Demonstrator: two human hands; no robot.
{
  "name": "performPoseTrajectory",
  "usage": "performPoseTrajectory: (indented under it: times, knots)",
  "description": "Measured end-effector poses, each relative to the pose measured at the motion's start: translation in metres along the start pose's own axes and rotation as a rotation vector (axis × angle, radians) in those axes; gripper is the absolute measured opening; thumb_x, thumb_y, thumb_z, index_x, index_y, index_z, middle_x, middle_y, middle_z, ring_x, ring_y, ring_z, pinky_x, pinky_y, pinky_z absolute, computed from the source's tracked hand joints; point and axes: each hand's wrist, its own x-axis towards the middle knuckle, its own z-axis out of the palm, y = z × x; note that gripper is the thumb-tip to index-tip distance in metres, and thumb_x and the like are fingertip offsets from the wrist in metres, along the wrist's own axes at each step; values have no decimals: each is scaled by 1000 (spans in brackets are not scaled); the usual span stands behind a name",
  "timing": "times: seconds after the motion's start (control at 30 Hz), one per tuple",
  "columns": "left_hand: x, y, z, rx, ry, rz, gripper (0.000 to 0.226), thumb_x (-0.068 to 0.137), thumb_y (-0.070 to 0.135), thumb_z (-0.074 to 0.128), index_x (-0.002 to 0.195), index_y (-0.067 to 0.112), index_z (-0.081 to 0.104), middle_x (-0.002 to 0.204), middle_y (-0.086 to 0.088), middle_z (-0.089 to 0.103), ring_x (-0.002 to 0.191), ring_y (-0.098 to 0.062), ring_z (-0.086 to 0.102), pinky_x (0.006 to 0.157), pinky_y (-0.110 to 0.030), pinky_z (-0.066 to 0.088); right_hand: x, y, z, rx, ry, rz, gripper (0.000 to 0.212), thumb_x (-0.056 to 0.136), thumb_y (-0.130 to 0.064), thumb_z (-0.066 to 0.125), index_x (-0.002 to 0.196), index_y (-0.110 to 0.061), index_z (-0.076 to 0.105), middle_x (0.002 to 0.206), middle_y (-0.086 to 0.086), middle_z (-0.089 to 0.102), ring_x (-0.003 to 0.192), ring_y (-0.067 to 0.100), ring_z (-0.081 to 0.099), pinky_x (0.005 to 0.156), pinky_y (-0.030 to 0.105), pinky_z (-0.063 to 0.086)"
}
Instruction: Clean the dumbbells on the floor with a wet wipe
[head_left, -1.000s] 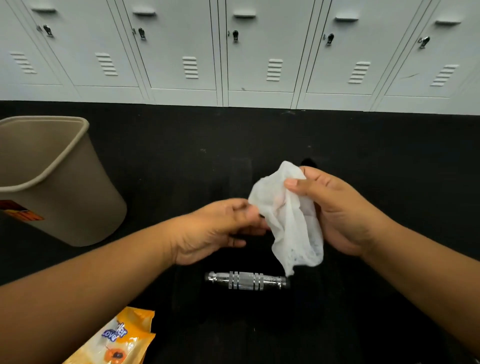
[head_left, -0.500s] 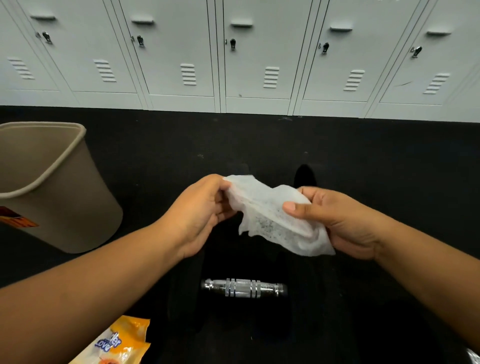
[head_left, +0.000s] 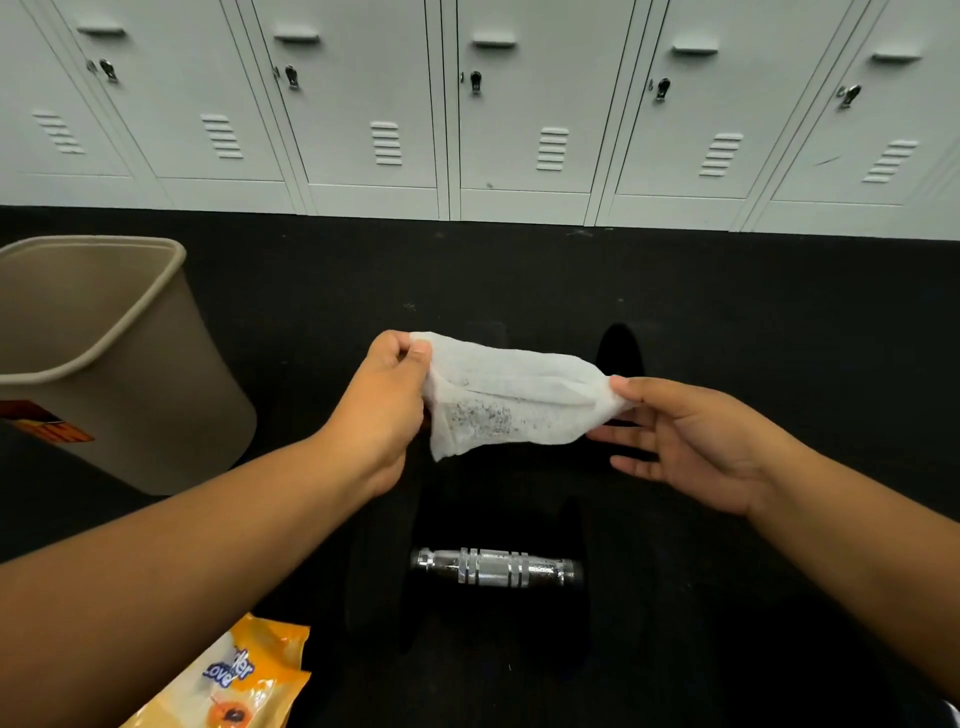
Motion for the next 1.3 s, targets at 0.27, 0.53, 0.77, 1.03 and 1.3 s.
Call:
performPoseTrajectory:
  times: [0.27,0.53,0.77,1.03,1.3]
  knots:
    - [-2,2,-13,197,-71,303,16,100,37,44,93,28,55,104,-9,67,99,-27,66,87,-51,54,-2,4,5,165,91,-87,38,90,-18,58,125,-4,61,121,16,66,117,30,60,104,46,42]
    - [-6,19,-6,165,-253,371,15,99,35,43,100,24,52,92,3,66,88,-15,67,79,-39,57,-5,5,11,66,-134,58,47,77,-50,66,111,-18,71,120,13,68,116,30,62,106,50,40]
    - [-7,16,-12,268,-344,419,19,99,33,39,103,17,50,86,13,66,83,-3,65,70,-22,54,2,11,12,167,113,3,30,86,-23,65,114,-13,66,116,12,69,104,26,64,95,44,46]
    - [-4,8,-17,424,-200,472,19,100,38,37,99,21,46,76,-24,56,52,-24,50,39,-28,43,4,3,6,179,170,-222,29,100,-28,46,122,-16,60,110,8,73,104,24,69,92,40,50]
    - [-5,12,-11,178,-176,268,18,98,24,50,93,12,61,79,7,70,76,-5,62,76,-25,50,2,1,11,79,243,-264,24,101,-28,46,109,-17,66,101,2,75,90,14,72,74,30,54]
